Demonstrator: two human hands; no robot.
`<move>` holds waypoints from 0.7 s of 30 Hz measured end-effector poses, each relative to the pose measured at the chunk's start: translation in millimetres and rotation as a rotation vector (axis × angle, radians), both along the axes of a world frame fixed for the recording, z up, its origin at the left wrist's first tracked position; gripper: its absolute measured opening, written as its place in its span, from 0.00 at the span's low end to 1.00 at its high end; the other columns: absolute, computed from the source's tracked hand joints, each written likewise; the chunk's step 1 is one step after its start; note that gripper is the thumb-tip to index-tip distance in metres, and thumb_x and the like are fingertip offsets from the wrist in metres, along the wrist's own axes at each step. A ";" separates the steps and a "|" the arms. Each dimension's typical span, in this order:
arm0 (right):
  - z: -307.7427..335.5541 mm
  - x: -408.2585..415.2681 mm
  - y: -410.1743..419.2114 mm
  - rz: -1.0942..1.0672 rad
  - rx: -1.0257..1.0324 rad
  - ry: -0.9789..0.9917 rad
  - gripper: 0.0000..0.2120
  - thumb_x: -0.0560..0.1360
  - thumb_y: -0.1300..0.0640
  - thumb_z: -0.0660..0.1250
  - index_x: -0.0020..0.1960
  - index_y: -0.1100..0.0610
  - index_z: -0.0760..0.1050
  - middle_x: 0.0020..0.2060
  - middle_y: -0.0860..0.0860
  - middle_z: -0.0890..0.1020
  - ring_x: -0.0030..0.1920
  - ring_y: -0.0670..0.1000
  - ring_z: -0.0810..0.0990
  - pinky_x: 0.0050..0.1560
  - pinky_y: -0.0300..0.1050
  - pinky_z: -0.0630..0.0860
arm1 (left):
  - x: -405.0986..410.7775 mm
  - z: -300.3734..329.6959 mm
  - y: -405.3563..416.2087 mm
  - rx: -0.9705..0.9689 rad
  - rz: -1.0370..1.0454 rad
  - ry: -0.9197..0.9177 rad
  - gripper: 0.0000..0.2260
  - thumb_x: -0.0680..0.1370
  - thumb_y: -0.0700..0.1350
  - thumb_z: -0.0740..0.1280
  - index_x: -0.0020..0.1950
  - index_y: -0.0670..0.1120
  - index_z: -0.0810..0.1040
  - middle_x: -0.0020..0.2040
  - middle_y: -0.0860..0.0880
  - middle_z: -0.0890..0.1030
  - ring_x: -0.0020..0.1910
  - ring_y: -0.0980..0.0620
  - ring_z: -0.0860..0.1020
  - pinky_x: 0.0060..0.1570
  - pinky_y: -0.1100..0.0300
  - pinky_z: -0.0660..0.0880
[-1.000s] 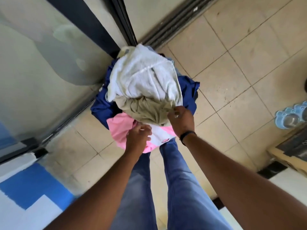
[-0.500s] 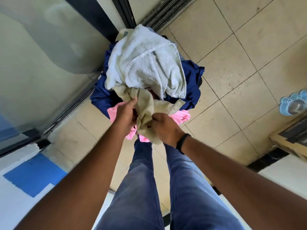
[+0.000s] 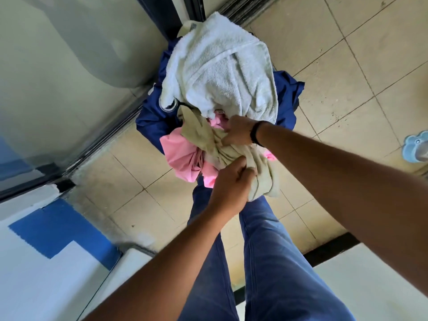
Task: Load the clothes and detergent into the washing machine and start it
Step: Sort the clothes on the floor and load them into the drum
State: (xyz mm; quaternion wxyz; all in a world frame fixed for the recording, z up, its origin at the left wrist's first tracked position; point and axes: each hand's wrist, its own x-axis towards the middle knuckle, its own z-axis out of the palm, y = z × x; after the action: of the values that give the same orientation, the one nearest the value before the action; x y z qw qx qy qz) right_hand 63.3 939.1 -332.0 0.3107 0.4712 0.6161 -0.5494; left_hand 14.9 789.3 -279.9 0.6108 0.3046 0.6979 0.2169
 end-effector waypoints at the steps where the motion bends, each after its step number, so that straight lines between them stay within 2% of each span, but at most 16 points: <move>1: -4.5 -3.0 -0.5 0.103 0.004 -0.062 0.26 0.78 0.58 0.68 0.73 0.62 0.66 0.56 0.59 0.76 0.54 0.57 0.77 0.46 0.45 0.73 | -6.1 -5.5 -2.5 -0.020 0.002 0.047 0.11 0.76 0.46 0.63 0.35 0.45 0.67 0.29 0.51 0.68 0.33 0.51 0.68 0.35 0.47 0.69; 3: -10.3 -12.3 -2.3 0.214 0.094 -0.101 0.21 0.78 0.63 0.61 0.71 0.63 0.67 0.59 0.62 0.77 0.53 0.59 0.77 0.45 0.48 0.72 | -17.5 -11.8 -3.9 -0.029 0.062 0.099 0.12 0.77 0.48 0.62 0.35 0.46 0.67 0.30 0.50 0.70 0.33 0.49 0.70 0.37 0.47 0.70; 4: -9.8 -17.6 -3.3 0.167 0.180 -0.063 0.16 0.77 0.63 0.58 0.64 0.62 0.71 0.56 0.62 0.79 0.51 0.60 0.78 0.44 0.47 0.71 | -22.5 -13.6 -3.5 -0.028 0.113 0.119 0.11 0.77 0.49 0.61 0.35 0.47 0.69 0.31 0.50 0.74 0.35 0.47 0.73 0.40 0.48 0.71; 5: -4.2 -21.7 -0.8 0.071 0.254 -0.009 0.10 0.76 0.61 0.56 0.52 0.59 0.75 0.49 0.60 0.80 0.48 0.60 0.78 0.41 0.45 0.70 | -27.7 -14.1 -1.1 -0.027 0.189 0.131 0.10 0.78 0.49 0.59 0.37 0.48 0.73 0.34 0.49 0.78 0.37 0.47 0.76 0.42 0.51 0.72; 6: 6.2 -24.9 0.5 -0.048 0.313 0.068 0.08 0.76 0.59 0.56 0.41 0.55 0.72 0.42 0.57 0.78 0.44 0.59 0.77 0.39 0.44 0.68 | -34.8 -17.6 1.4 -0.045 0.264 0.133 0.10 0.79 0.47 0.58 0.40 0.49 0.75 0.37 0.49 0.81 0.40 0.47 0.78 0.43 0.53 0.74; 7: 17.8 -28.3 -0.8 -0.137 0.387 0.170 0.10 0.76 0.57 0.56 0.36 0.54 0.68 0.37 0.54 0.75 0.41 0.58 0.75 0.38 0.44 0.67 | -41.4 -20.9 4.2 -0.064 0.341 0.131 0.11 0.80 0.43 0.57 0.42 0.48 0.77 0.38 0.50 0.83 0.42 0.48 0.81 0.44 0.54 0.75; 9: 46.8 -33.2 -12.9 -0.300 0.533 0.421 0.13 0.78 0.54 0.58 0.35 0.55 0.68 0.31 0.49 0.73 0.36 0.53 0.74 0.36 0.46 0.66 | -60.9 -33.9 7.1 -0.126 0.516 0.123 0.14 0.81 0.38 0.56 0.42 0.48 0.78 0.35 0.51 0.83 0.40 0.47 0.82 0.45 0.52 0.78; 11: 66.6 -31.2 -30.7 -0.444 0.539 0.581 0.15 0.80 0.54 0.60 0.35 0.52 0.67 0.26 0.46 0.68 0.31 0.48 0.69 0.35 0.46 0.66 | -80.4 -39.7 14.9 -0.158 0.677 0.169 0.14 0.83 0.40 0.57 0.41 0.48 0.77 0.30 0.52 0.82 0.35 0.47 0.82 0.44 0.50 0.80; 12: 70.3 -27.6 -36.8 -0.451 0.480 0.582 0.16 0.79 0.55 0.61 0.33 0.50 0.65 0.25 0.46 0.67 0.29 0.47 0.67 0.34 0.46 0.65 | -90.1 -39.8 21.0 -0.159 0.780 0.152 0.14 0.84 0.44 0.58 0.42 0.49 0.78 0.30 0.54 0.83 0.34 0.49 0.82 0.43 0.51 0.81; 14: 71.8 -17.7 -45.9 -0.307 0.281 0.500 0.18 0.78 0.59 0.63 0.30 0.51 0.66 0.24 0.46 0.66 0.27 0.45 0.66 0.35 0.43 0.63 | -110.4 -37.7 35.8 -0.192 0.940 -0.062 0.20 0.84 0.60 0.56 0.46 0.50 0.81 0.36 0.55 0.85 0.38 0.53 0.84 0.42 0.56 0.81; 16: 74.5 -8.8 -55.6 -0.220 0.114 0.507 0.17 0.79 0.58 0.65 0.31 0.56 0.72 0.24 0.46 0.68 0.26 0.44 0.66 0.32 0.36 0.63 | -130.3 -41.3 51.1 -0.259 0.874 -0.244 0.31 0.79 0.70 0.55 0.57 0.46 0.83 0.49 0.47 0.87 0.51 0.46 0.85 0.50 0.53 0.81; 17: 77.5 -5.5 -60.5 -0.257 0.057 0.538 0.17 0.79 0.57 0.66 0.31 0.55 0.74 0.24 0.45 0.69 0.26 0.43 0.66 0.31 0.34 0.62 | -135.8 -40.5 56.8 -0.285 0.783 -0.280 0.30 0.79 0.68 0.58 0.61 0.44 0.82 0.55 0.43 0.85 0.56 0.42 0.83 0.54 0.50 0.81; 19: 78.9 0.1 -69.2 -0.373 0.008 0.561 0.16 0.78 0.55 0.67 0.31 0.50 0.75 0.25 0.43 0.71 0.28 0.42 0.67 0.33 0.37 0.65 | -136.3 -42.0 66.6 -0.279 0.580 -0.162 0.19 0.79 0.55 0.68 0.59 0.40 0.82 0.55 0.38 0.84 0.55 0.39 0.83 0.55 0.48 0.80; 21: 74.2 6.5 -73.2 -0.362 0.082 0.478 0.12 0.78 0.52 0.67 0.35 0.51 0.77 0.30 0.45 0.76 0.33 0.46 0.72 0.37 0.46 0.70 | -123.7 -34.3 74.2 -0.215 0.483 0.034 0.07 0.79 0.43 0.70 0.50 0.40 0.81 0.47 0.39 0.83 0.45 0.43 0.83 0.48 0.52 0.80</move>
State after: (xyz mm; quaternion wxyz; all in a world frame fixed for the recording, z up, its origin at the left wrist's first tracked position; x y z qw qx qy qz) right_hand 69.7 865.9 -257.8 0.0350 0.4428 0.5994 -0.6659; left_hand -108.8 863.5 -314.1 0.5584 0.0662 0.7796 0.2756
